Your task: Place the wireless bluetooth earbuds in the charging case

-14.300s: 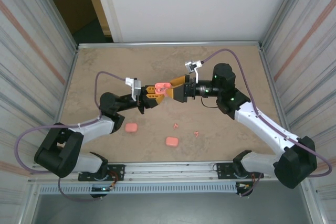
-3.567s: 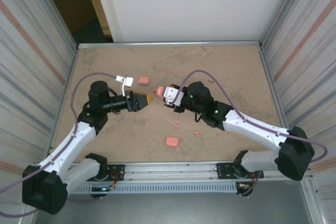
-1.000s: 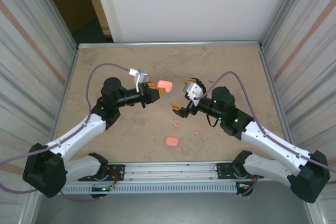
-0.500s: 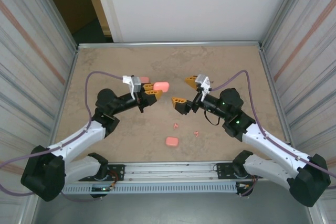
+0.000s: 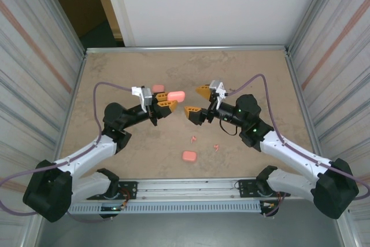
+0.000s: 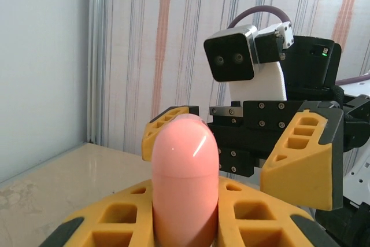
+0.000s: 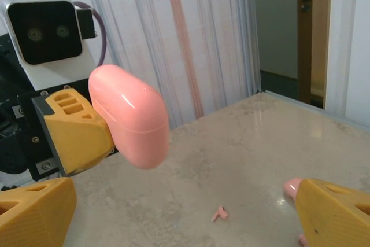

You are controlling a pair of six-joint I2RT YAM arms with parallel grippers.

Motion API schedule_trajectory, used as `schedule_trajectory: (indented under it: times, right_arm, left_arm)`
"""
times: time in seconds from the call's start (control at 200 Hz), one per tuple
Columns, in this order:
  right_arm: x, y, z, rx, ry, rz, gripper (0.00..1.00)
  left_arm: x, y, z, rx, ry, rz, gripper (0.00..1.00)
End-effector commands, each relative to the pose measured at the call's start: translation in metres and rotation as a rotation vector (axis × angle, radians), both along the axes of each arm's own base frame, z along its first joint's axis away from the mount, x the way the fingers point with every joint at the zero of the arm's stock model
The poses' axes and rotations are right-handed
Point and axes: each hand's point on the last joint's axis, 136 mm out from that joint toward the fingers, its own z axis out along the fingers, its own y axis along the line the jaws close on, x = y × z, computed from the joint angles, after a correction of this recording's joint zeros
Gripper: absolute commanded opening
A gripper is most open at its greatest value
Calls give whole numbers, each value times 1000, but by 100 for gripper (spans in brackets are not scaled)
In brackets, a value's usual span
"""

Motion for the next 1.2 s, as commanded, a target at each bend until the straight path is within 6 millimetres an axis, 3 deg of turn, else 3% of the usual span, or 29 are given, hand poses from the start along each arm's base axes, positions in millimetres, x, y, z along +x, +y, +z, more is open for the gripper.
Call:
schedule_trajectory:
  times: [0.0, 0.226, 0.626, 1.198]
  right_arm:
    - [0, 3, 32, 62, -50, 21, 96]
    - [5, 9, 38, 63, -54, 29, 95]
    - [14, 18, 39, 56, -35, 36, 84]
    - [24, 13, 43, 49, -27, -2, 73]
  left_arm:
    - [-10, 1, 11, -22, -73, -18, 0]
    - [-10, 0, 10, -18, -74, -22, 0]
    - [-12, -1, 10, -15, -83, -34, 0]
    - [-14, -2, 6, -5, -94, -41, 0]
